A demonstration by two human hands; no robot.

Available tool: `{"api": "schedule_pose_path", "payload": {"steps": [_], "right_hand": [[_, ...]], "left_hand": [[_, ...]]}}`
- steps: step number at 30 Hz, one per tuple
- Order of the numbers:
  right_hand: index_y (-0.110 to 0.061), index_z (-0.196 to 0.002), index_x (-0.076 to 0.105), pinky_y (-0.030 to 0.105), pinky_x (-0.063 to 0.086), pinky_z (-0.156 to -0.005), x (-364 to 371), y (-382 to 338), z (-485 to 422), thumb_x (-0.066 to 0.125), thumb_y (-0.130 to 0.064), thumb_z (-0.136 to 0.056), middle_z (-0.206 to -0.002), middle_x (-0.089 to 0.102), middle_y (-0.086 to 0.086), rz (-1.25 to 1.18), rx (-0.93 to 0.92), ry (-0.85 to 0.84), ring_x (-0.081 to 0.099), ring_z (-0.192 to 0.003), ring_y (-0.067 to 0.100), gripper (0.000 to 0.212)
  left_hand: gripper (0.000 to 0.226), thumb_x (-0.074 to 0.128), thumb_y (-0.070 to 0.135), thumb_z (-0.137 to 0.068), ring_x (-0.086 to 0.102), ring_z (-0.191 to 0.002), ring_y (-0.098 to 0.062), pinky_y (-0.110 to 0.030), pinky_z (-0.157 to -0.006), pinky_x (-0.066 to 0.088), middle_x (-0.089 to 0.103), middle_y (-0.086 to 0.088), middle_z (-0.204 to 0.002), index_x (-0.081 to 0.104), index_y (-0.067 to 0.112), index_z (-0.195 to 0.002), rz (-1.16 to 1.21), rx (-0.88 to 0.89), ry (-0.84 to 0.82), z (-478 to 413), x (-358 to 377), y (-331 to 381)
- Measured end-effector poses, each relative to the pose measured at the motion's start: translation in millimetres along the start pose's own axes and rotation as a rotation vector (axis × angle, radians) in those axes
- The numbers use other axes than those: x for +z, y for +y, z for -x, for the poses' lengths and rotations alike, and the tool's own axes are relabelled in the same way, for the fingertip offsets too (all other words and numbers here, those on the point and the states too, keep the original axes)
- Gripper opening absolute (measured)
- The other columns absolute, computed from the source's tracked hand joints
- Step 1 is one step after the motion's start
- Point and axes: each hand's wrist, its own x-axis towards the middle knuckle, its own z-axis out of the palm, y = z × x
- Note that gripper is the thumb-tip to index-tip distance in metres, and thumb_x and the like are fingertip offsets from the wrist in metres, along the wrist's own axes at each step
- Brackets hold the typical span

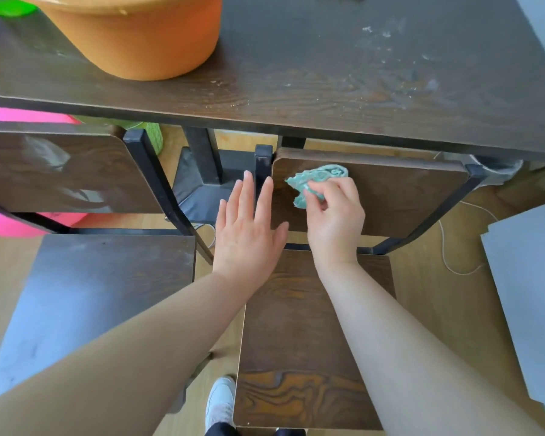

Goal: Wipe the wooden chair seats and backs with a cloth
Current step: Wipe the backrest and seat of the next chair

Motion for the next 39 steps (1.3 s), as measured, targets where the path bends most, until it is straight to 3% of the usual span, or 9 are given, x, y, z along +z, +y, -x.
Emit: {"api": "schedule_pose_path", "payload": {"steps": [7, 13, 18, 21, 24, 26, 30, 36, 39], "right_hand": [[-0.012, -0.104, 0.071, 0.016, 0.053, -0.081, 35.5, 38.1, 36.9, 0.072, -0.019, -0.088, -0.115, 0.061, 0.004, 0.058, 0.111, -0.106, 0.061, -0.111, 0.015, 0.017], [-0.011, -0.098, 0.071, 0.026, 0.058, -0.081, 59.0, 67.6, 59.8, 0.072, -0.015, -0.088, -0.113, 0.06, 0.004, 0.13, 0.153, -0.213, 0.062, -0.108, 0.018, 0.011], [-0.008, -0.088, 0.072, 0.037, 0.057, -0.076, 65.6, 84.7, 69.6, 0.072, -0.008, -0.085, -0.101, 0.061, 0.004, 0.12, 0.144, -0.274, 0.063, -0.091, 0.02, 0.003], [-0.007, -0.09, 0.071, 0.033, 0.056, -0.077, 56.4, 85.3, 73.9, 0.072, -0.011, -0.086, -0.101, 0.061, 0.004, 0.098, 0.129, -0.316, 0.063, -0.091, 0.019, 0.005], [-0.011, -0.1, 0.07, 0.02, 0.055, -0.081, 37.0, 77.6, 77.0, 0.071, -0.018, -0.09, -0.109, 0.061, 0.002, 0.09, 0.12, -0.334, 0.062, -0.101, 0.014, 0.012], [-0.013, -0.105, 0.069, 0.015, 0.052, -0.084, 19.1, 71.3, 77.8, 0.07, -0.021, -0.09, -0.113, 0.059, 0.001, 0.085, 0.107, -0.305, 0.06, -0.107, 0.013, 0.016], [-0.012, -0.109, 0.068, 0.02, 0.055, -0.086, -26.5, 55.7, 62.1, 0.07, -0.023, -0.09, -0.117, 0.059, 0.001, 0.046, 0.096, -0.188, 0.058, -0.109, 0.011, 0.021], [-0.013, -0.11, 0.068, 0.007, 0.05, -0.083, -78.2, 26.1, -0.6, 0.068, -0.024, -0.091, -0.118, 0.06, 0.001, 0.013, 0.08, 0.076, 0.054, -0.109, 0.0, 0.022], [-0.014, -0.109, 0.068, 0.008, 0.05, -0.082, -86.2, 20.9, -25.1, 0.068, -0.023, -0.091, -0.119, 0.06, 0.001, 0.001, 0.042, 0.132, 0.055, -0.111, 0.002, 0.02]], "left_hand": [[0.07, 0.047, 0.045, -0.099, 0.014, -0.151, -0.033, -0.053, -0.12, 0.021, 0.013, -0.014, -0.164, 0.017, 0.02, -0.156, -0.036, -0.04, -0.107, 28.0, 33.3, -34.2], [0.069, 0.048, 0.043, -0.099, 0.014, -0.151, -0.033, -0.053, -0.12, 0.018, 0.012, -0.014, -0.164, 0.018, 0.02, -0.157, -0.04, -0.063, -0.176, 44.2, 55.1, -49.7], [0.07, 0.047, 0.043, -0.098, 0.012, -0.151, -0.032, -0.051, -0.121, 0.016, 0.009, -0.014, -0.165, 0.016, 0.02, -0.157, -0.02, -0.069, -0.2, 46.2, 64.6, -47.4], [0.071, 0.046, 0.045, -0.099, 0.01, -0.152, -0.031, -0.051, -0.121, 0.016, 0.008, -0.012, -0.165, 0.013, 0.021, -0.158, -0.012, -0.057, -0.212, 48.8, 65.8, -42.0], [0.071, 0.043, 0.045, -0.1, 0.007, -0.152, -0.03, -0.049, -0.121, 0.013, 0.005, -0.012, -0.166, 0.01, 0.021, -0.158, -0.009, -0.03, -0.221, 50.6, 60.0, -34.1], [0.072, 0.042, 0.045, -0.1, 0.005, -0.152, -0.029, -0.049, -0.122, 0.014, 0.003, -0.011, -0.166, 0.008, 0.021, -0.158, -0.014, -0.007, -0.216, 51.5, 52.7, -27.6], [0.074, 0.047, 0.043, -0.099, 0.007, -0.152, -0.029, -0.051, -0.121, 0.018, 0.005, -0.012, -0.165, 0.008, 0.019, -0.158, -0.016, 0.047, -0.171, 45.3, 31.9, -7.6], [0.074, 0.05, 0.041, -0.099, 0.004, -0.153, -0.029, -0.053, -0.122, 0.016, 0.006, -0.01, -0.166, 0.01, 0.021, -0.158, -0.115, 0.277, -0.085, 6.9, 3.5, 35.6], [0.072, 0.051, 0.041, -0.098, 0.008, -0.153, -0.029, -0.054, -0.121, 0.019, 0.011, -0.011, -0.165, 0.016, 0.019, -0.157, -0.119, 0.323, -0.023, -11.7, -2.6, 56.9]]}}
